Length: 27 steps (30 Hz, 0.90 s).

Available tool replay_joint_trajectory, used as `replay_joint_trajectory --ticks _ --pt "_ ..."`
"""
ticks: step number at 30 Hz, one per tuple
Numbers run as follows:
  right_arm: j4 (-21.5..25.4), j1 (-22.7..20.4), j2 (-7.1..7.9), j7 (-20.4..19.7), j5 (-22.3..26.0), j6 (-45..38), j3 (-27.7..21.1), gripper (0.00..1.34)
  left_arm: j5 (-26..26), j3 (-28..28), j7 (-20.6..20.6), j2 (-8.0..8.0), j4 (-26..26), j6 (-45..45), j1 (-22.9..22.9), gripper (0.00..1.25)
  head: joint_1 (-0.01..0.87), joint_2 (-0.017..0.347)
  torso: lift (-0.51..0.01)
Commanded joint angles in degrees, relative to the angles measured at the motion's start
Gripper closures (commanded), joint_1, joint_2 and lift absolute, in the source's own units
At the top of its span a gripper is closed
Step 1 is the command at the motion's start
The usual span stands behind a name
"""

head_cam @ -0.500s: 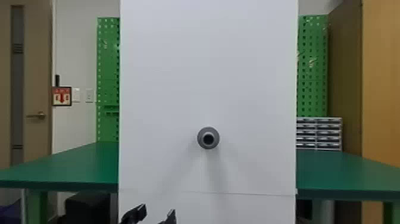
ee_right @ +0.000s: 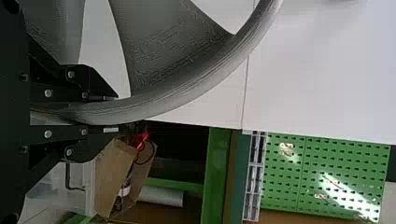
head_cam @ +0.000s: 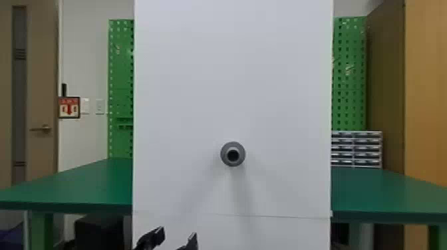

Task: Hold the wheel and insert it

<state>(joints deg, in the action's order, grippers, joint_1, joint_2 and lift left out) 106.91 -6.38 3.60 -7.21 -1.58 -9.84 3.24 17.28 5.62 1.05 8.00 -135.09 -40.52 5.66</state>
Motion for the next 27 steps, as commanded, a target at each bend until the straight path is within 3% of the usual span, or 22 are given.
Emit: replay_joint_trajectory --ticks 1,13,27 --pt "-0.04 0.05 0.00 0.00 0.00 0.00 0.10 1.13 0.03 0.00 0.00 0.00 0.00 0.00 0.05 0.53 0.005 0.106 -0.479" --pt "1.10 0.67 0.26 0.00 1.05 -1.85 0.62 1.13 0.12 -0.09 0.00 0.00 0.00 -0.18 0.05 0.53 0.005 0.106 -0.479" --pt "10.60 3.66 -0.97 0.00 0.79 -13.98 0.54 1.13 0.03 0.00 0.00 0.00 0.00 -1.14 0.32 0.53 0.005 0.106 -0.479"
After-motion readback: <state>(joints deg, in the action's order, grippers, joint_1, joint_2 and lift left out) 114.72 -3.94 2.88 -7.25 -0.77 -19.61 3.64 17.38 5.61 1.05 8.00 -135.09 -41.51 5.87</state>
